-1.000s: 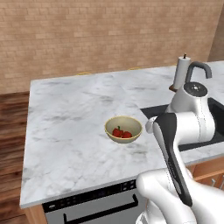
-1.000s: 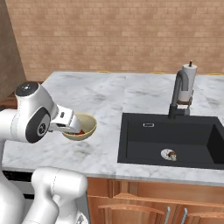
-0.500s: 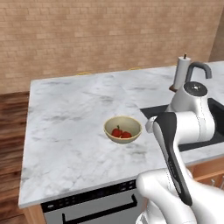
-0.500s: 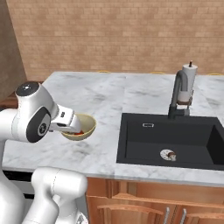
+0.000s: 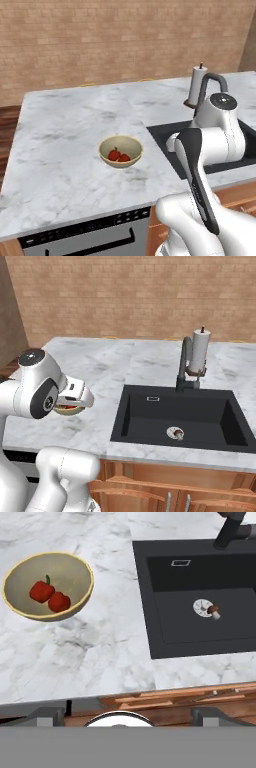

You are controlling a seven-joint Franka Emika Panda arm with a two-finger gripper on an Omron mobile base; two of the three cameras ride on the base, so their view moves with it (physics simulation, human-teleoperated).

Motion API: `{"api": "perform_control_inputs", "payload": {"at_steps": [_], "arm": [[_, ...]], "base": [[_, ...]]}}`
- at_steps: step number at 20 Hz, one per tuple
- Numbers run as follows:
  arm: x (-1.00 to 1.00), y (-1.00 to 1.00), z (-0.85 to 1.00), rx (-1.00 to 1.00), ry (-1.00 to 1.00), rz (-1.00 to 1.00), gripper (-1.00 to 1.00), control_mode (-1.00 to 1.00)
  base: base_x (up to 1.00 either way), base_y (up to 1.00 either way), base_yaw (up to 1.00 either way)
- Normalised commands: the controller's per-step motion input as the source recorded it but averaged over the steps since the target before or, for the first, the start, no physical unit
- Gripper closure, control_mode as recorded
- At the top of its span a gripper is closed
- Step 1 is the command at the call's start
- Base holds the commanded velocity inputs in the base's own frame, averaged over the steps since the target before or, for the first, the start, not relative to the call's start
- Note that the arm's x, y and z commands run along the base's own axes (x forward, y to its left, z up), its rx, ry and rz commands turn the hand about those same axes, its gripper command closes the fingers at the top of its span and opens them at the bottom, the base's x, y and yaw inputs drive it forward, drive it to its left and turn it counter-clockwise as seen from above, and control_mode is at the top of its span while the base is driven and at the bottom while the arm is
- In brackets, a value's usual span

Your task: Pick the bell peppers from the cabinet and place them in one bowl. Pick the mushroom from the sink and place it in the other bowl.

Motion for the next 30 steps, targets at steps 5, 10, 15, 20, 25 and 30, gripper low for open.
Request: {"api": "perform_control_inputs", "payload": {"at_steps": [5, 10, 15, 20, 25, 30], "arm": [[0.0, 0.0, 0.0, 0.0, 0.0, 0.0, -1.0, 1.0], [0.0, 0.0, 0.0, 0.0, 0.0, 0.0, -1.0, 1.0], [0.0, 0.0, 0.0, 0.0, 0.0, 0.0, -1.0, 1.0], [0.0, 0.0, 0.0, 0.0, 0.0, 0.0, -1.0, 1.0], [0.0, 0.0, 0.0, 0.0, 0.0, 0.0, -1.0, 1.0], [0.0, 0.0, 0.0, 0.0, 0.0, 0.0, -1.0, 1.0]], "base": [[0.12, -0.65, 0.0], [0.19, -0.58, 0.01], [0.25, -0.57, 0.04], [0.11, -0.65, 0.02], [0.06, -0.63, 0.0], [0.1, -0.63, 0.0]]}}
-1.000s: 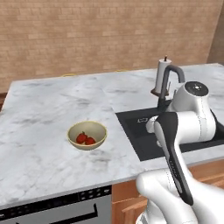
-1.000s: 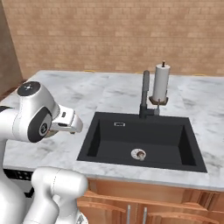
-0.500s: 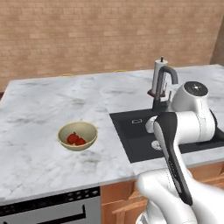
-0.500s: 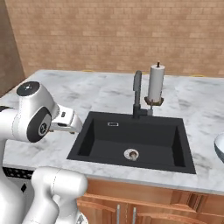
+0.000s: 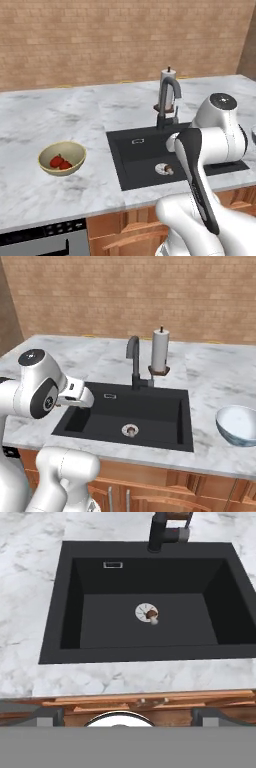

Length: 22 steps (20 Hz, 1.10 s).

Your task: Pick the bell peppers from the cabinet and place them in one bowl. Pick the mushroom from the sink and place it in the other bowl.

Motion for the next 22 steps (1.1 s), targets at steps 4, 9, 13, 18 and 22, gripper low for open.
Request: {"api": "perform_control_inputs", "payload": {"at_steps": [4, 9, 13, 18, 22], "arm": [[0.0, 0.0, 0.0, 0.0, 0.0, 0.0, -1.0, 1.0], [0.07, -0.18, 0.0, 0.02, 0.0, 0.01, -1.0, -1.0], [0.08, -0.18, -0.05, 0.0, 0.0, 0.04, -1.0, -1.0], [0.32, 0.06, -0.05, -0.01, -0.01, 0.01, -1.0, -1.0], [0.58, 0.28, -0.22, -0.08, 0.0, -0.03, -1.0, -1.0]], "base": [[0.11, -0.64, 0.01], [0.06, -0.36, 0.0], [0.0, 0.0, 0.0], [0.0, 0.0, 0.0], [0.0, 0.0, 0.0]]}}
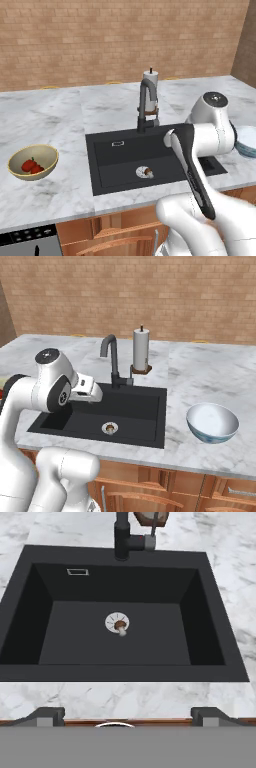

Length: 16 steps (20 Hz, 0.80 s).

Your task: Pick the bell peppers from the cabinet and place them in one bowl. Pick the mushroom from the sink and place it in the other bowl.

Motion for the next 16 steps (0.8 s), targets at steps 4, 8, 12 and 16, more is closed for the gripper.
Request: {"api": "perform_control_inputs", "payload": {"at_steps": [4, 8, 12, 16], "arm": [[0.48, 0.21, -0.48, -0.1, 0.04, -0.08, -1.0, -1.0], [0.41, 0.08, -0.55, -0.02, 0.08, -0.06, -1.0, -1.0], [0.45, 0.05, -0.41, 0.01, 0.08, 0.01, -1.0, -1.0], [0.52, 0.0, -0.3, -0.03, 0.07, 0.01, -1.0, -1.0]], "base": [[0.0, 0.0, 0.0], [0.0, 0.0, 0.0], [0.0, 0.0, 0.0], [0.0, 0.0, 0.0]]}}
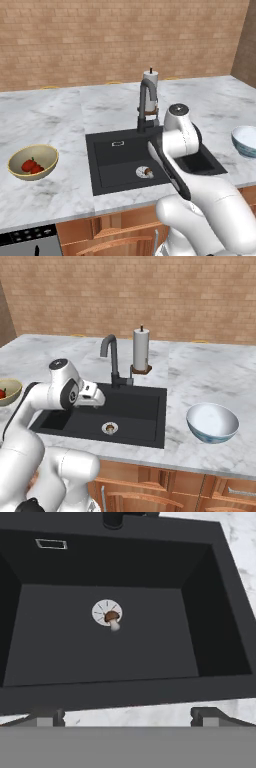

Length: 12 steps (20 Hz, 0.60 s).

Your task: Pick the bell peppers from the cabinet and place them in one bowl. Pick the mushroom from the sink and place it in the other bowl.

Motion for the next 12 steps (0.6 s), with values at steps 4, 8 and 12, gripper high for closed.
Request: {"api": "perform_control_inputs", "payload": {"at_steps": [4, 8, 12], "arm": [[0.49, 0.0, -0.4, -0.01, 0.09, 0.05, -1.0, -1.0], [0.41, 0.0, -0.41, 0.01, 0.12, 0.13, -1.0, -1.0], [0.31, 0.0, -0.37, 0.01, 0.09, 0.15, -1.0, -1.0]], "base": [[0.0, 0.0, 0.0], [0.0, 0.0, 0.0], [0.0, 0.0, 0.0]]}}
